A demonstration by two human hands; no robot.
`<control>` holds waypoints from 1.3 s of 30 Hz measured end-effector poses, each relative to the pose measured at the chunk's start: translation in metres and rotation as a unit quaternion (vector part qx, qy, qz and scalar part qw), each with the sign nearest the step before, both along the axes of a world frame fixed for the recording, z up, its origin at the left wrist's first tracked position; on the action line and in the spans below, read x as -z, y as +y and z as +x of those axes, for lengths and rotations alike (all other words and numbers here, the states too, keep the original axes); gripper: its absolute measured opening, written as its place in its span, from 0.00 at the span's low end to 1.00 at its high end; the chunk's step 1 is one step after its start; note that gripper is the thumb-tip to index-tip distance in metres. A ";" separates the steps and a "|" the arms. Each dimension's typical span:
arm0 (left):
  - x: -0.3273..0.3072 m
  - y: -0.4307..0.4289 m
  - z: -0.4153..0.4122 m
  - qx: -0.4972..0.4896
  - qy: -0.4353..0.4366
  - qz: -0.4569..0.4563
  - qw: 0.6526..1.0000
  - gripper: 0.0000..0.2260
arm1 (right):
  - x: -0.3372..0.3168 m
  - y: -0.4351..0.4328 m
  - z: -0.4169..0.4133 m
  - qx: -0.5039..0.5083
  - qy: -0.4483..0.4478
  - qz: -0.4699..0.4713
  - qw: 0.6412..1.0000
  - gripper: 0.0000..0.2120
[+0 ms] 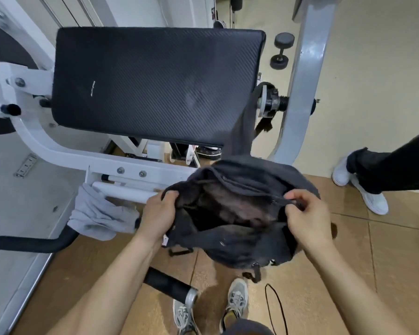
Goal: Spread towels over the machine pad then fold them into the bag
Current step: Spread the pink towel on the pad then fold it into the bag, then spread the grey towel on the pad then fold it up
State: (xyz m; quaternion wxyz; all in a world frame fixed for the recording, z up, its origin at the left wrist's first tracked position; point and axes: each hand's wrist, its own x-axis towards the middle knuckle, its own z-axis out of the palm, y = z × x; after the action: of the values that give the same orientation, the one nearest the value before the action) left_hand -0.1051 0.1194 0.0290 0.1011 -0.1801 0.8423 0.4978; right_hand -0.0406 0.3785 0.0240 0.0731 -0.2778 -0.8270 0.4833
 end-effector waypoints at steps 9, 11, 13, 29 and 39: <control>0.013 -0.007 -0.013 0.128 0.075 -0.226 0.963 0.22 | 0.022 0.020 -0.012 -0.066 -0.051 0.052 0.995 0.15; 0.017 -0.014 -0.017 0.152 0.044 -0.287 0.945 0.21 | 0.029 0.018 -0.011 -0.088 -0.071 0.057 0.992 0.15; 0.026 -0.020 -0.020 0.185 -0.012 -0.331 0.925 0.19 | 0.033 0.016 -0.011 -0.143 -0.102 0.066 0.982 0.14; 0.055 -0.031 0.020 0.271 -0.003 -0.263 0.926 0.06 | 0.011 -0.014 -0.012 -0.295 -0.204 0.305 0.882 0.18; 0.013 -0.130 0.067 0.189 0.067 -0.237 0.950 0.08 | -0.034 -0.127 0.022 -0.437 -0.140 0.205 0.865 0.08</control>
State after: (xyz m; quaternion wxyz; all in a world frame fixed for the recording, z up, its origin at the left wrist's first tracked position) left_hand -0.0382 -0.0107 0.0161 0.0913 -0.0023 0.9596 0.2661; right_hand -0.0188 0.2519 0.0581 -0.2067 0.0680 -0.9459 0.2409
